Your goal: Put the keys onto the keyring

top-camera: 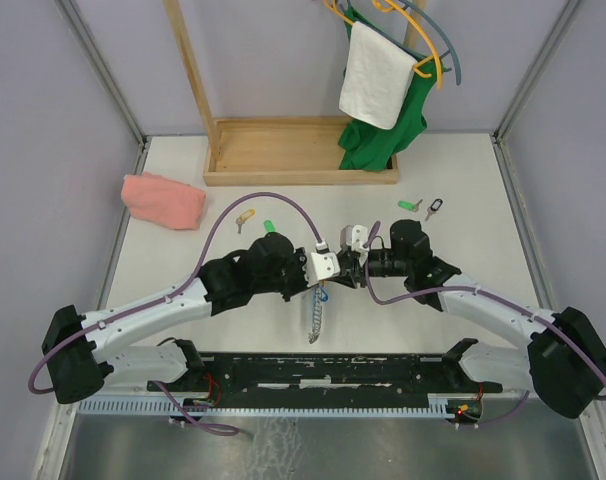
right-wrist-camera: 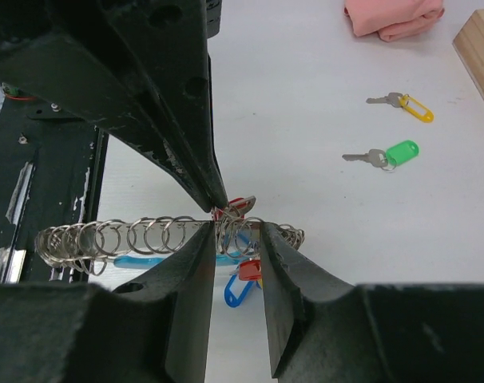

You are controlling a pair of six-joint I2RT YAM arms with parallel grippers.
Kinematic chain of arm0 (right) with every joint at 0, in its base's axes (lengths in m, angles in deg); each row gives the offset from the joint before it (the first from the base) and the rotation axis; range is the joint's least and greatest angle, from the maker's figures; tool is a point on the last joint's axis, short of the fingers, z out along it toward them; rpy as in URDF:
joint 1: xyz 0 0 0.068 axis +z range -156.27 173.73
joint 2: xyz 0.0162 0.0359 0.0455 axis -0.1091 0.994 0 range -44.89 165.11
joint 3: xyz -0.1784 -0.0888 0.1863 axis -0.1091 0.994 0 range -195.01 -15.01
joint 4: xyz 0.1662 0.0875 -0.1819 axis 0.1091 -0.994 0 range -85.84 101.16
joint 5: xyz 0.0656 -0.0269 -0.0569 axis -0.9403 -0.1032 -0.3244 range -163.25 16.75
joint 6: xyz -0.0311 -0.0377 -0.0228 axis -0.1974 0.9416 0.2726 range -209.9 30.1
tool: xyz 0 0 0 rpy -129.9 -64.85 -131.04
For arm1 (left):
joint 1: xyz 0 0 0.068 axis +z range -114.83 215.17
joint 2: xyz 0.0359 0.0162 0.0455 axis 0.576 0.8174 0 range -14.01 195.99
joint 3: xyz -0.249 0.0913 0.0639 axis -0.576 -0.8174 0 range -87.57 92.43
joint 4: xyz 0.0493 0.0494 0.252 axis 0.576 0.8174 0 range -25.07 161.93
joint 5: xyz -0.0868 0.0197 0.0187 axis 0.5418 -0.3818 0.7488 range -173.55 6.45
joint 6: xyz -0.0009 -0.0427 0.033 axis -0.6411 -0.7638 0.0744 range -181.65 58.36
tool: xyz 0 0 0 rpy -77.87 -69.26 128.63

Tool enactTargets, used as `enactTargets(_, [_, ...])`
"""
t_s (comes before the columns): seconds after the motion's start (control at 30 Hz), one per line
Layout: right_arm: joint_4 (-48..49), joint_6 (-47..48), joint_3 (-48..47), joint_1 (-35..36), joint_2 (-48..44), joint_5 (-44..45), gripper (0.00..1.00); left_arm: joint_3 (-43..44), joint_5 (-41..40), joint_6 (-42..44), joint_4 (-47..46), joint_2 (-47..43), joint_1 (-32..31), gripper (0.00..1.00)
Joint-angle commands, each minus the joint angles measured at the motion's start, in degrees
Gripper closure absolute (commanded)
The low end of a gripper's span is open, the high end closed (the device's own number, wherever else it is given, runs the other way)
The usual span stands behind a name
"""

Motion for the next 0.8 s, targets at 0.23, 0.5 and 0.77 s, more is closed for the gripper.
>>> enactTargets(0.23, [6.62,-3.87,-2.47,1.15,3.88,-3.77,0.67,3.17,-0.12,2.00,-4.58,-0.02,-0.16,0.97])
enactTargets(0.5, [6.45,-3.68,-3.03,1.93,5.19,-4.15,0.70,3.03,0.00,1.39,-5.54,0.31,-0.20,0.97])
enactTargets(0.77, [5.92,-2.46,-3.03,1.97,6.62,-3.44,0.82,1.23,1.15,1.12,-7.50,-1.54,-0.17,0.97])
